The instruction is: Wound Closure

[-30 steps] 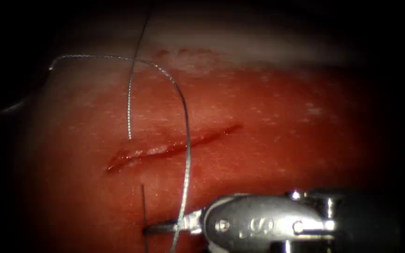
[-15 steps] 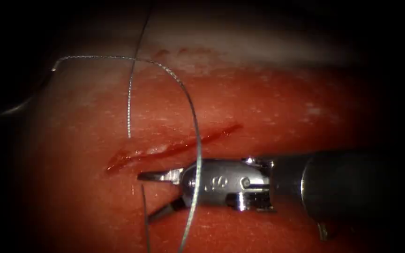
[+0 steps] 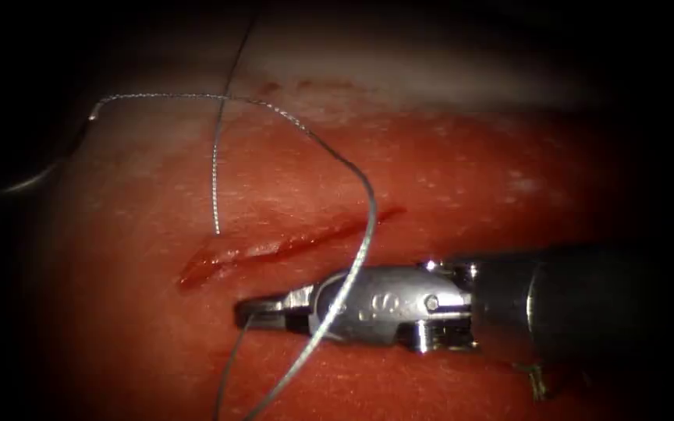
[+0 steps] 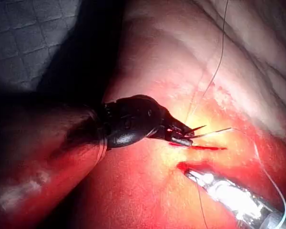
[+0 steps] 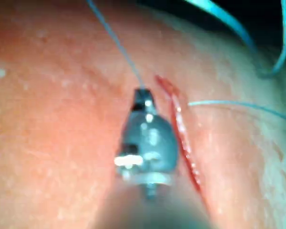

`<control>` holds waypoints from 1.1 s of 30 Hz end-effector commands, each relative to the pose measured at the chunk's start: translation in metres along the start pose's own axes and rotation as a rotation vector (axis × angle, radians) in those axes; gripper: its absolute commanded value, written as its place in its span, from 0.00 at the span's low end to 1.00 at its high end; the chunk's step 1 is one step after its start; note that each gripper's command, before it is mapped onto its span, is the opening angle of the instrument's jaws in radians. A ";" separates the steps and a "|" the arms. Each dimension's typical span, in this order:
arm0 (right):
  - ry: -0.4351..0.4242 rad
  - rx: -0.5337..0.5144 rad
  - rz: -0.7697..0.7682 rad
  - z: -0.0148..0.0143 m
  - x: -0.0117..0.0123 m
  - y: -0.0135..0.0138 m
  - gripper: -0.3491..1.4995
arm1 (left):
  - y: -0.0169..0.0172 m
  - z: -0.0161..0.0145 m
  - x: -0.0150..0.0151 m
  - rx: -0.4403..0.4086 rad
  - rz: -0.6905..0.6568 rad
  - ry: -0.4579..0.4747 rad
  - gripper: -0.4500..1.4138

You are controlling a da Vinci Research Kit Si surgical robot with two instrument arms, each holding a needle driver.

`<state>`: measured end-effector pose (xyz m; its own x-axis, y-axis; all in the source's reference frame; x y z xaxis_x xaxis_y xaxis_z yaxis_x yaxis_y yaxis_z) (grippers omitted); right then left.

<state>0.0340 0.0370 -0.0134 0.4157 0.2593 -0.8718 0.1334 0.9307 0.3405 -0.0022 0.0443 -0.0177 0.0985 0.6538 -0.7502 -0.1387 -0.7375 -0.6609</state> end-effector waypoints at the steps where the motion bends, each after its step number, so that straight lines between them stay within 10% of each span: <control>1: 0.005 0.067 -0.001 0.0003 0.0012 -0.0016 0.00 | 0.0001 0.0004 -0.0010 -0.001 -0.004 0.001 0.05; 14: 0.059 0.339 -0.098 -0.0028 0.0088 -0.0087 0.00 | 0.0001 0.0004 -0.0010 -0.001 -0.004 0.001 0.05; 19: 0.087 0.168 -0.073 -0.0032 0.0070 -0.0054 0.65 | 0.0001 0.0005 -0.0010 -0.001 -0.004 0.001 0.05; 22: 0.108 0.063 -0.044 -0.0032 0.0058 -0.0030 0.83 | 0.0001 0.0006 -0.0011 -0.001 -0.003 0.001 0.05; 28: 0.088 -0.124 -0.024 -0.0027 0.0016 0.0002 0.92 | 0.0001 0.0007 -0.0011 -0.006 -0.003 0.000 0.05; 33: 0.061 -0.085 -0.055 -0.0001 -0.0014 0.0006 0.85 | 0.0002 0.0008 -0.0011 -0.006 -0.003 0.000 0.05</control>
<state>0.0327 0.0377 -0.0128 0.3543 0.2206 -0.9087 0.0728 0.9623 0.2620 -0.0026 0.0443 -0.0177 0.0985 0.6537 -0.7504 -0.1346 -0.7383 -0.6609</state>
